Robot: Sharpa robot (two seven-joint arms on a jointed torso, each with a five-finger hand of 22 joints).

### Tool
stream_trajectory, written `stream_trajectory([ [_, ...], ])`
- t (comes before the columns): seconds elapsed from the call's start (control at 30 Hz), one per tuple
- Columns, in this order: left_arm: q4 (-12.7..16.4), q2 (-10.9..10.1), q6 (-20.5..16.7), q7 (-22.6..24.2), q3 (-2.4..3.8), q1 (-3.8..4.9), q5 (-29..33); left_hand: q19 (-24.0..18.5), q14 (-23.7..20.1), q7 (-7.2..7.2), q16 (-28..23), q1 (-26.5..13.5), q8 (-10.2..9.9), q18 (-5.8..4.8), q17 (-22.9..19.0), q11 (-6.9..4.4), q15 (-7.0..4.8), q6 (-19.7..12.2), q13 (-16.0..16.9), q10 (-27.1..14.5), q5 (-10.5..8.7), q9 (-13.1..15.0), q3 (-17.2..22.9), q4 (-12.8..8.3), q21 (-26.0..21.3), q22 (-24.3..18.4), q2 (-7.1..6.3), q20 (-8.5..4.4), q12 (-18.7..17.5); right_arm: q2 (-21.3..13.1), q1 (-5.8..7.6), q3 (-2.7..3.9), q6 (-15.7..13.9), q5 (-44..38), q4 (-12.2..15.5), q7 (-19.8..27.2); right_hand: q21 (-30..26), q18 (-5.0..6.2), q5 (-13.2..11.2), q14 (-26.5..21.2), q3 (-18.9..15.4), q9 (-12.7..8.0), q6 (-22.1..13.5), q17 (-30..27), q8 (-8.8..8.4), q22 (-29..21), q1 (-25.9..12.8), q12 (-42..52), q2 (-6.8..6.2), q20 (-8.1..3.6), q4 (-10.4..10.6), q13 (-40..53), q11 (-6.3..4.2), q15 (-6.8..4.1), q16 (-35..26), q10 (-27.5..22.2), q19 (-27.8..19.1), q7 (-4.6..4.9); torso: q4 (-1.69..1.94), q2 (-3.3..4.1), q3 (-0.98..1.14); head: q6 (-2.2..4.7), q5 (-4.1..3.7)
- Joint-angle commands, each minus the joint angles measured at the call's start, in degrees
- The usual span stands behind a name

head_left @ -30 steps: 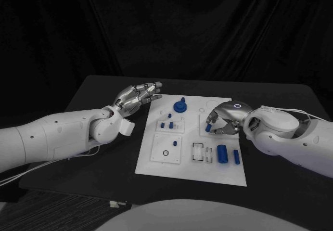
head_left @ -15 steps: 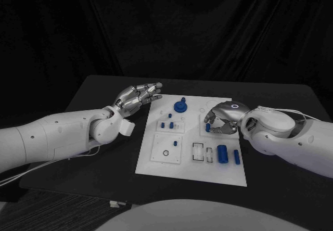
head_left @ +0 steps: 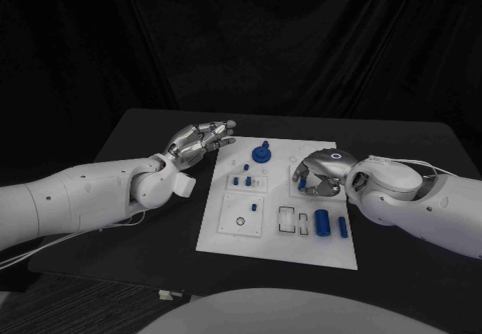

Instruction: Assemble the parts on the task board

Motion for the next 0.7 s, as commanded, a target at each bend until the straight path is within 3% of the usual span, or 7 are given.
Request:
stream_trajectory([
  [0.03,0.0,0.1,0.8,2.1,0.06,-0.11,0.4,-0.3,0.0,1.62,0.4,0.5,0.3,-0.51,0.0,0.23,0.18,0.5,0.1,0.3,0.22,0.1,0.4,0.0,-0.3,-0.1,-0.05,-0.08,0.4,0.1,-0.18,0.03,0.6,0.3,0.0,1.2,-0.2,-0.15,0.0,2.8,0.5,0.1,0.5,0.0,0.43,10.6,0.2,0.4,-0.34,-0.40,-0.1,0.1,0.03,-0.59,0.4,0.5,0.6,-0.09,0.00,0.02,0.00,-0.01,-0.04],
  [0.1,0.0,0.2,0.9,2.1,0.06,-0.13,0.4,-0.3,0.0,1.62,0.4,0.5,0.3,-0.51,0.0,0.23,0.18,0.5,0.1,0.3,0.22,0.1,0.4,0.0,-0.3,-0.1,-0.05,-0.08,0.4,0.1,-0.25,0.03,0.4,0.4,-0.1,1.5,-0.2,-0.15,0.1,2.8,0.8,0.3,0.8,0.1,0.73,10.6,0.3,0.4,-0.29,-0.49,-0.2,0.2,-0.03,-0.64,0.4,0.6,0.6,-0.17,0.00,0.01,-0.01,-0.01,0.01],
  [0.27,0.0,0.2,0.8,2.0,0.06,-0.16,0.4,-0.3,0.0,1.62,0.4,0.5,0.3,-0.51,0.0,0.23,0.18,0.5,0.1,0.3,0.22,0.1,0.4,0.0,-0.3,-0.1,-0.05,-0.08,0.4,0.0,-0.37,0.03,-0.6,0.4,-0.1,2.0,-0.2,-0.17,2.9,2.8,2.2,3.2,5.5,-0.1,4.90,10.6,2.0,2.2,0.62,-0.79,-2.4,1.3,-0.93,-0.91,0.3,2.9,0.6,0.20,-0.01,0.01,0.00,-0.01,0.10],
  [0.5,0.0,0.2,0.8,1.9,0.06,-0.20,0.4,-0.3,-0.1,1.66,0.4,0.6,0.3,-0.50,0.0,0.30,0.17,0.7,0.1,0.4,0.28,0.1,0.5,-0.1,-0.3,-0.1,-0.04,-0.07,0.5,-0.2,-0.42,0.03,-1.5,0.5,0.1,2.0,-0.1,-0.20,5.4,2.8,3.3,5.6,5.9,-0.1,7.40,10.6,3.0,3.3,1.19,-0.77,-4.5,2.4,-1.08,-0.72,0.2,3.6,0.5,0.71,-0.02,0.01,0.00,-0.01,0.24],
  [0.7,-0.1,0.2,0.9,1.7,0.06,-0.24,0.4,-0.3,-0.1,1.66,0.4,0.6,0.3,-0.50,0.0,0.30,0.17,0.7,0.1,0.4,0.28,0.1,0.5,-0.1,-0.3,-0.1,-0.04,-0.07,0.5,-0.5,-0.42,0.04,-2.6,0.5,0.4,2.1,-0.1,-0.20,5.1,2.8,4.0,7.7,6.8,-0.1,9.53,10.6,3.1,4.9,1.69,-0.49,-6.2,3.5,-1.21,-0.43,0.2,5.0,0.5,0.94,-0.02,0.00,0.00,-0.01,0.41],
])
